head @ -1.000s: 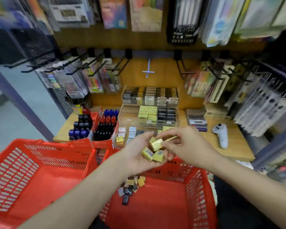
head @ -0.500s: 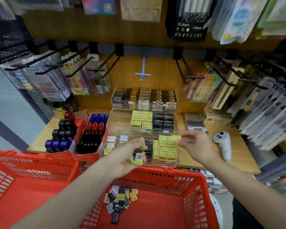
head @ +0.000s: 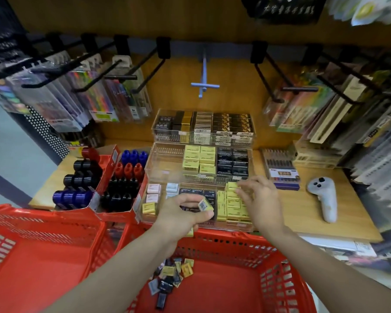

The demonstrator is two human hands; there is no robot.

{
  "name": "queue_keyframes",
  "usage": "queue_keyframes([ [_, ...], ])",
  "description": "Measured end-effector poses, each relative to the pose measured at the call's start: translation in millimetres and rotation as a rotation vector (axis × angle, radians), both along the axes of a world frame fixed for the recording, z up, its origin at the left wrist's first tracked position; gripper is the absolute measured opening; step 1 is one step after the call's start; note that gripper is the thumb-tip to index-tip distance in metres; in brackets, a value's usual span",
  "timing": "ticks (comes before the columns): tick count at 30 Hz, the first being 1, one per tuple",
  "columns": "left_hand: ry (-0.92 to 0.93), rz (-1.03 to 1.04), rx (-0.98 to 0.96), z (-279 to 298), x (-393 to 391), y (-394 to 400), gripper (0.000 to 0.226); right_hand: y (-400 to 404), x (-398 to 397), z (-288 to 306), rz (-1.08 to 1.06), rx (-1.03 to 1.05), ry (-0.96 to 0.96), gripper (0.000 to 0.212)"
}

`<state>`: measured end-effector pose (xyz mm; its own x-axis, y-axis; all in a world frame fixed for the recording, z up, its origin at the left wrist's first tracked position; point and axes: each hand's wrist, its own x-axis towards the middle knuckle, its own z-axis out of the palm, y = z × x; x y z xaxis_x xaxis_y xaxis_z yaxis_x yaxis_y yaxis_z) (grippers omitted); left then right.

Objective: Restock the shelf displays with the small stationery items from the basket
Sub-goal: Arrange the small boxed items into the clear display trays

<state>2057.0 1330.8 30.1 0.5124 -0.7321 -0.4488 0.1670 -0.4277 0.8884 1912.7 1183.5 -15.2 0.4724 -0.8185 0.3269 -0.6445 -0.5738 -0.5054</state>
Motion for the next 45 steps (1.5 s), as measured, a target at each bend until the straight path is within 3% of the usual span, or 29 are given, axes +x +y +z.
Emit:
queue_keyframes([
  [7, -0.122, -0.040, -0.064, 6, -3, 5, 0.034, 4, 8, 1, -0.034, 0.026, 0.043, 0.023],
  [10, -0.288, -0.087, -0.055, 8, -3, 6, 0.036, 15, 7, 12, -0.051, 0.149, -0.124, 0.019],
  [12, -0.386, -0.116, -0.078, 9, -4, 5, 0.034, 31, 5, 20, -0.018, 0.434, -0.318, 0.016],
  [14, -0.435, -0.139, -0.132, 11, -5, 3, 0.028, 50, 4, 28, 0.109, 0.946, -0.534, 0.025],
  [15, -0.421, -0.150, -0.163, 12, -6, 1, 0.023, 59, 3, 31, 0.163, 1.173, -0.634, 0.027],
  [17, -0.229, -0.141, -0.202, 16, -11, -2, 0.010, 68, -2, 33, 0.197, 1.317, -0.779, 0.028],
  [18, -0.070, -0.131, -0.198, 18, -15, -2, 0.006, 69, -5, 34, 0.186, 1.266, -0.798, 0.031],
  [21, 0.344, -0.093, -0.136, 20, -26, -4, 0.026, 67, -15, 37, 0.126, 0.968, -0.676, 0.041],
  [24, 0.526, -0.106, -0.118, 20, -31, -7, 0.029, 60, -26, 40, 0.141, 0.650, -0.576, 0.034],
  [27, 0.436, -0.151, -0.065, 18, -32, -12, 0.031, 49, -32, 37, 0.158, 0.416, -0.499, 0.024],
  [30, 0.283, 0.005, 0.043, 12, -29, -19, 0.026, 24, -40, 24, -0.052, 0.266, -0.346, 0.028],
  [34, 0.588, 0.328, -0.026, 8, -16, -24, 0.018, -6, -40, 3, -0.207, 0.278, -0.144, 0.039],
  [38, 0.655, 0.228, -0.052, 6, -12, -25, 0.034, -15, -28, -12, -0.212, 0.305, -0.136, 0.040],
  [45, 0.642, 0.057, -0.094, 2, -12, -24, 0.033, -14, -17, -22, -0.304, 0.347, -0.234, 0.033],
])
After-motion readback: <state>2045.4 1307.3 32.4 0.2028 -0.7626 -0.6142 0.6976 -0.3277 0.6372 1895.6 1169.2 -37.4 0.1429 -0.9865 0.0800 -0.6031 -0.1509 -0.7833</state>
